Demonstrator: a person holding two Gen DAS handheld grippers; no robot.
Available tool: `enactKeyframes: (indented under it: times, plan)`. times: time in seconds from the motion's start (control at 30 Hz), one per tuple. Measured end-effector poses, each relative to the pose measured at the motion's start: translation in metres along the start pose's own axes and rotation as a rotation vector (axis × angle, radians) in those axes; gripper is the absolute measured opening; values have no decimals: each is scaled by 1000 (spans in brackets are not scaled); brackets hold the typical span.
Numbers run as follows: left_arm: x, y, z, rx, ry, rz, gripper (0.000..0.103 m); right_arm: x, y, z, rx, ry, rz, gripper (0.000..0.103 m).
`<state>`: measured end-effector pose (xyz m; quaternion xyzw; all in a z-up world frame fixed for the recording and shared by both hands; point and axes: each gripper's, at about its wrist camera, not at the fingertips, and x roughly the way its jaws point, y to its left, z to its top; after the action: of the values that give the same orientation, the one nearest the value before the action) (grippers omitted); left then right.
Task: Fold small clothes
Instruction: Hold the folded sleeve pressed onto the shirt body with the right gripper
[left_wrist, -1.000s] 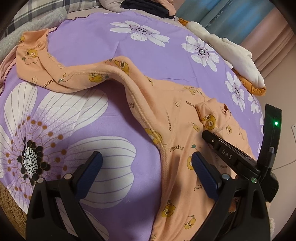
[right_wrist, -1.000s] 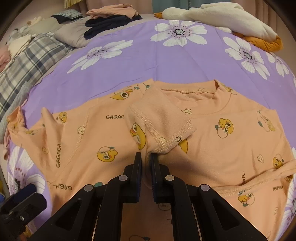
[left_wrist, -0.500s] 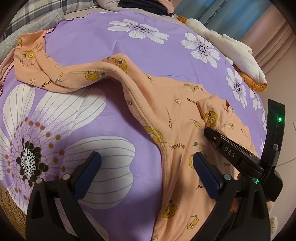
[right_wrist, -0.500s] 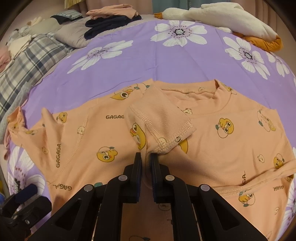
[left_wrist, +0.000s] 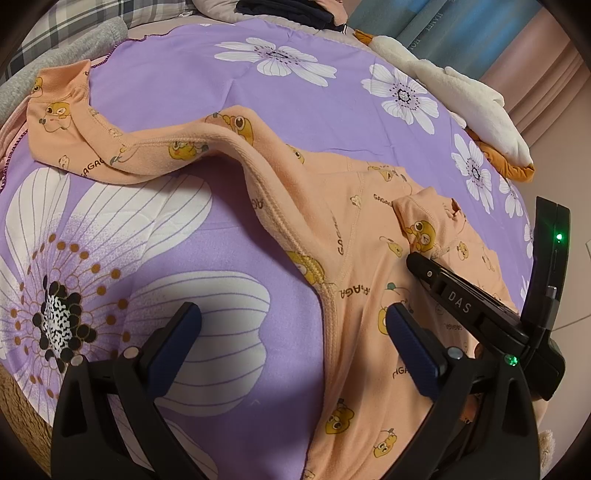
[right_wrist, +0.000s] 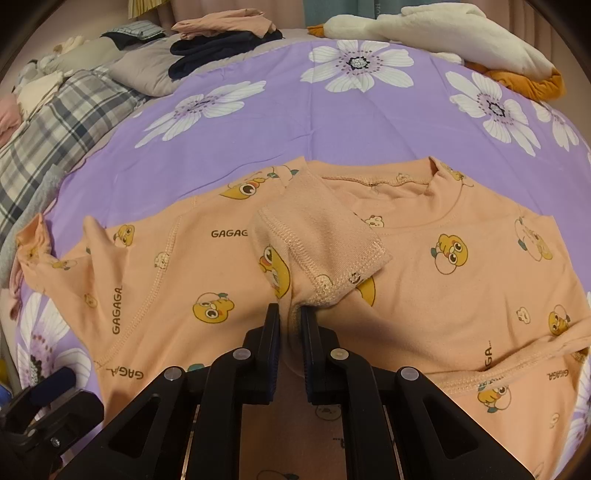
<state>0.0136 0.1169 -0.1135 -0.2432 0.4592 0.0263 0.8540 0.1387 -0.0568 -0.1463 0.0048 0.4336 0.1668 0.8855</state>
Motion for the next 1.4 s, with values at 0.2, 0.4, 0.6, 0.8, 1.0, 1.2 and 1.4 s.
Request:
enactKeyframes:
  times: [0.2,0.4,0.6,0.8,1.0,1.2,1.4]
  plan:
    - [1,1,0,-3,1,-6,100,0,0,0,-8,0,-1,8]
    - [-1,2,0,-8,2,-13,100,0,-1,0,-8,1,-2,8]
    - [-1,2,-1,-5,2,-10,100,1,-1,0,-6,1,0,8]
    - [-1,2,-1,-9,2,-12,101,0,0,-1,-9,-3,-4,8]
    - [1,1,-1,-6,3,-12,102,0,1,-1,-9,-5,-6,8]
    - [1,0,-1,-6,4,-11,102,0,1,-1,-11,-5,-8,8]
    - [2,-1,-3,-1,5,-8,102,-1,2,-1,-15,-9,-14,8]
